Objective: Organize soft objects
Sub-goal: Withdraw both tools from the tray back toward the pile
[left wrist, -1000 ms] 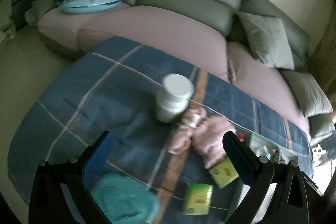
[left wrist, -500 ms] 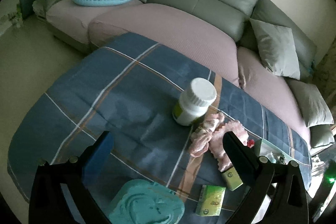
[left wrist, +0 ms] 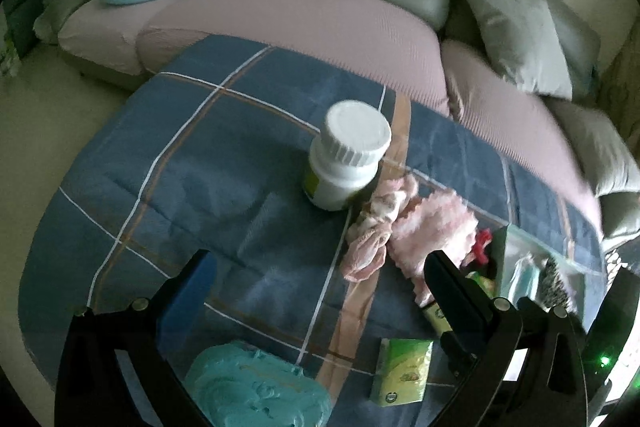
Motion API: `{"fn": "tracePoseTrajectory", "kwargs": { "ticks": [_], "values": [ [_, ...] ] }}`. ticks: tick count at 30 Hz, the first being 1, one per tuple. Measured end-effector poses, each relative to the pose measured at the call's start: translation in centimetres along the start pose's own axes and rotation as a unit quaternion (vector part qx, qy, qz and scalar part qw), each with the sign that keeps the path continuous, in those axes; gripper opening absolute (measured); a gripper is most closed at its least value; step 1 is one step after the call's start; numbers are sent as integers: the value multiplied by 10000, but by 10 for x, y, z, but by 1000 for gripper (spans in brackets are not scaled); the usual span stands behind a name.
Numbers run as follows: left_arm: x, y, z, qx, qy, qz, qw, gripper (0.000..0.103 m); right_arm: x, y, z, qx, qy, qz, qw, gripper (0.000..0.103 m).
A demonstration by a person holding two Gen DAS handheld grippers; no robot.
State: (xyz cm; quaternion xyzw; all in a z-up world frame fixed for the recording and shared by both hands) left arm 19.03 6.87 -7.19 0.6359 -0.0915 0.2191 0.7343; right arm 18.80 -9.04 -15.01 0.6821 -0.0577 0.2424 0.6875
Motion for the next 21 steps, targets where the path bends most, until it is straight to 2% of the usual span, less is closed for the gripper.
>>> {"fn": "tracePoseTrajectory", "kwargs": {
  "ticks": [11, 15, 21],
  "values": [
    [0, -36, 4, 238, -134, -476, 9985, 103, -5, -24, -3, -500, 442, -286, 9974, 103],
    [3, -41, 3, 231, -88, -507, 9984, 103, -5, -26, 0, -480, 424, -288, 9975, 103],
    [0, -45, 7, 231, -119, -570, 9980, 103, -4, -38, 2, -554, 539, -437, 9960, 93]
  ]
}}
Point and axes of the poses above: each gripper's, at about its wrist camera, not at the fingertips, and y roughly against the way its jaws point, z to its right, x to its top, the point moved 9 cm from there along -y, roughly the way its jaws point, and after that the axes turned 5 degrees about -z, right-handed, at the moved point
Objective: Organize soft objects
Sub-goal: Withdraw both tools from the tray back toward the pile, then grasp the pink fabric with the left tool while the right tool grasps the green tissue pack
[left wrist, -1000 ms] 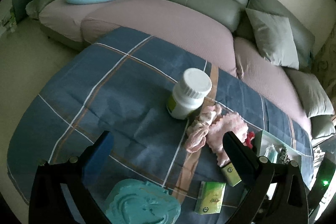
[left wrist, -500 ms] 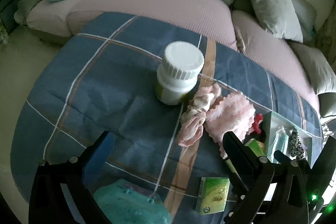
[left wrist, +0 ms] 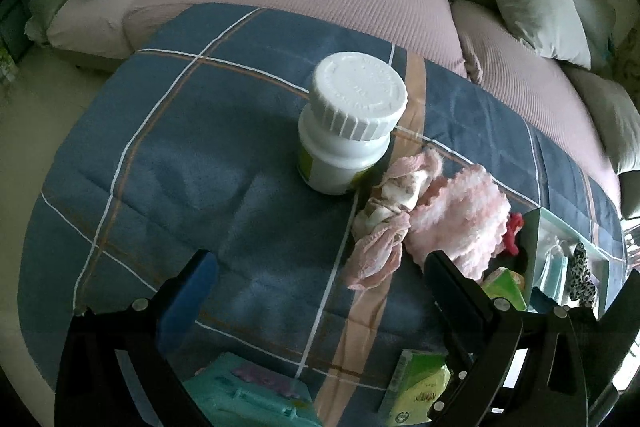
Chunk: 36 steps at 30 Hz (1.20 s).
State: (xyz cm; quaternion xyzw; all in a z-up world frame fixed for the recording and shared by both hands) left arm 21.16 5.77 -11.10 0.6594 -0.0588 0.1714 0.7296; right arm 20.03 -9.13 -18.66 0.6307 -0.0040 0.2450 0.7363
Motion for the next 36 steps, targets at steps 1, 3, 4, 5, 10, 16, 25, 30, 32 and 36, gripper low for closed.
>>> {"fn": "tracePoseTrajectory", "kwargs": {
  "ticks": [1, 3, 4, 5, 10, 16, 25, 30, 32, 36],
  "values": [
    [0, 2, 0, -6, 19, 21, 10000, 103, 0, 0, -1, -11, 29, 7, 10000, 92],
    [1, 2, 2, -37, 26, 42, 10000, 103, 0, 1, -1, -31, 35, 21, 10000, 91],
    [1, 3, 3, -47, 24, 51, 10000, 103, 0, 1, -1, -28, 32, 20, 10000, 90],
    [1, 4, 3, -45, 19, 57, 10000, 103, 0, 1, 0, -35, 34, 21, 10000, 89],
    [2, 8, 8, -68, -38, 101, 9999, 103, -4, 7, 1, -41, -7, 32, 10000, 84],
    [3, 11, 10, -62, -66, 129, 9999, 103, -2, 15, 4, -195, 152, 157, 9996, 82],
    [2, 11, 5, -23, 27, 103, 9999, 103, 3, 23, -7, -85, 420, 420, 9982, 82],
    [2, 9, 3, -74, 72, 63, 9999, 103, 0, 20, -18, 41, 499, 376, 9980, 82],
    [1, 8, 3, -91, 72, 50, 9999, 103, -1, 16, -20, -5, 586, 344, 9977, 82],
    [1, 6, 4, -138, 67, 16, 9999, 103, -2, 14, -21, 32, 512, 310, 9982, 80]
  ]
}}
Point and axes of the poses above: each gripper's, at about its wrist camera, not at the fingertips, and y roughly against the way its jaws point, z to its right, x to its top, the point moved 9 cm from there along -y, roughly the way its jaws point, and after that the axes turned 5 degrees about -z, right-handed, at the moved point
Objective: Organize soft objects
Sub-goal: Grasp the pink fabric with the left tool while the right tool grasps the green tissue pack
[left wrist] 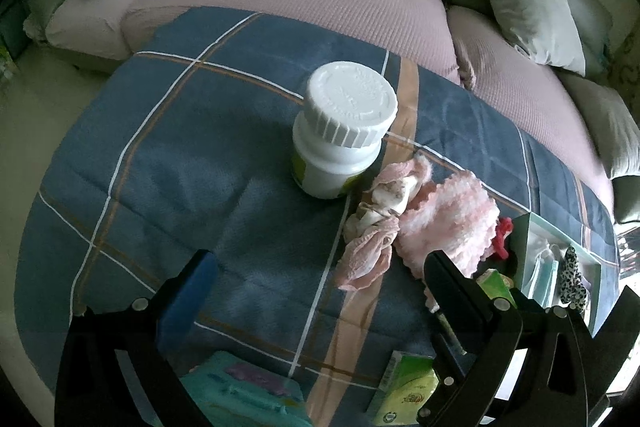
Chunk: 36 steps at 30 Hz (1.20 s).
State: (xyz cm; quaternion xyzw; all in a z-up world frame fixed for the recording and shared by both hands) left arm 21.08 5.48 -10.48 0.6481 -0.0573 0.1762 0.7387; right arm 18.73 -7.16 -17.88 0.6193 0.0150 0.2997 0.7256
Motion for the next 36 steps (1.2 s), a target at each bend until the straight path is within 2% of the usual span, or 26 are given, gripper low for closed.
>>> {"fn": "tracePoseTrajectory", "kwargs": {
  "ticks": [2, 5, 18, 20, 21, 26, 28, 34, 36],
  "values": [
    [0, -2, 1, -16, 3, -18, 10000, 103, -2, -2, 0, -62, 40, -40, 10000, 74],
    [-1, -5, 2, -32, 2, -69, 10000, 103, -2, -3, 3, -42, 32, -39, 10000, 73],
    [14, -13, 15, -152, 106, 90, 9998, 101, -1, 1, 8, 289, -215, 4, 9994, 72],
    [16, -16, 20, -150, 39, 94, 9998, 90, 0, 1, 7, 295, -207, 4, 9994, 72],
    [16, -18, 23, -149, 16, 69, 9999, 77, 0, 1, 7, 305, -211, 5, 9993, 72],
    [21, -27, 34, -81, -121, 81, 9999, 63, 0, 2, 9, 412, -286, 28, 9987, 72],
    [20, -35, 37, -177, -97, -31, 9998, 45, 0, 2, 9, 443, -308, 32, 9985, 72],
    [19, -49, 33, -433, 187, -80, 9989, 26, -1, 2, 9, 444, -305, 40, 9985, 72],
    [18, -52, 32, -493, 262, -95, 9984, 25, -2, 2, 9, 481, -349, 34, 9982, 72]
  ]
}}
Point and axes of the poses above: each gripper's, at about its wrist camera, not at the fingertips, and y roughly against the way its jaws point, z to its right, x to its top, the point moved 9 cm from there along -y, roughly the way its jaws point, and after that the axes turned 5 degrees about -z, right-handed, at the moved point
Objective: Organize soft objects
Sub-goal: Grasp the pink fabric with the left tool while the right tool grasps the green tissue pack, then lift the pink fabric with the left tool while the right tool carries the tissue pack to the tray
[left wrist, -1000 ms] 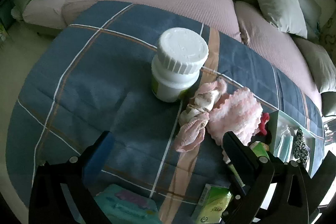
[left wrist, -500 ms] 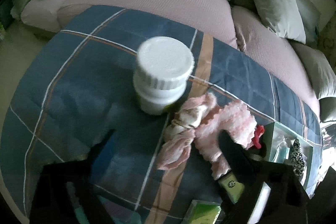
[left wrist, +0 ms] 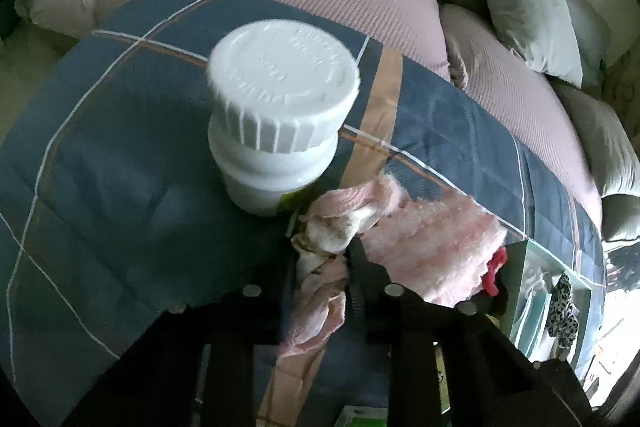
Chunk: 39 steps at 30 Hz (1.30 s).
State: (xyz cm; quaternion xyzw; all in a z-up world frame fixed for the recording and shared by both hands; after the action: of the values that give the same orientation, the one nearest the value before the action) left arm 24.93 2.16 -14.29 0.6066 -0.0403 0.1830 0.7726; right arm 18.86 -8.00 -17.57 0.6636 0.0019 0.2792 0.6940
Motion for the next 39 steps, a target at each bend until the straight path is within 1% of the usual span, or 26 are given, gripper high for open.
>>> {"fn": "tracePoseTrajectory", "kwargs": {
  "ticks": [3, 5, 12, 20, 28, 33, 36, 38, 39],
  "values": [
    [0, 0, 1, -121, 64, 24, 9999, 21, 0, 0, 0, 14, -28, 3, 10000, 72],
    [-1, 0, 0, -122, 91, 45, 9999, 19, -1, 1, 1, 55, -83, 6, 10000, 72],
    [-4, 5, -1, -185, 216, 146, 9995, 14, -2, 7, 6, 378, -420, 61, 9984, 72],
    [-3, 23, 0, -177, 219, 320, 9991, 13, -3, 19, 12, 618, -717, 165, 9954, 72],
    [-1, 48, -1, -143, 225, 574, 9980, 13, -1, 35, 28, 725, -1016, 354, 9915, 72],
    [1, 70, 2, -173, 195, 800, 9965, 13, 3, 50, 35, 774, -1155, 557, 9887, 72],
    [4, 90, 8, -193, 118, 1005, 9947, 13, 8, 69, 44, 814, -1300, 836, 9846, 72],
    [6, 115, 15, -257, 16, 1281, 9914, 13, 10, 87, 51, 737, -1400, 1068, 9816, 72],
    [6, 122, 17, -276, -22, 1357, 9904, 13, 11, 96, 56, 698, -1466, 1182, 9796, 72]
  ]
}}
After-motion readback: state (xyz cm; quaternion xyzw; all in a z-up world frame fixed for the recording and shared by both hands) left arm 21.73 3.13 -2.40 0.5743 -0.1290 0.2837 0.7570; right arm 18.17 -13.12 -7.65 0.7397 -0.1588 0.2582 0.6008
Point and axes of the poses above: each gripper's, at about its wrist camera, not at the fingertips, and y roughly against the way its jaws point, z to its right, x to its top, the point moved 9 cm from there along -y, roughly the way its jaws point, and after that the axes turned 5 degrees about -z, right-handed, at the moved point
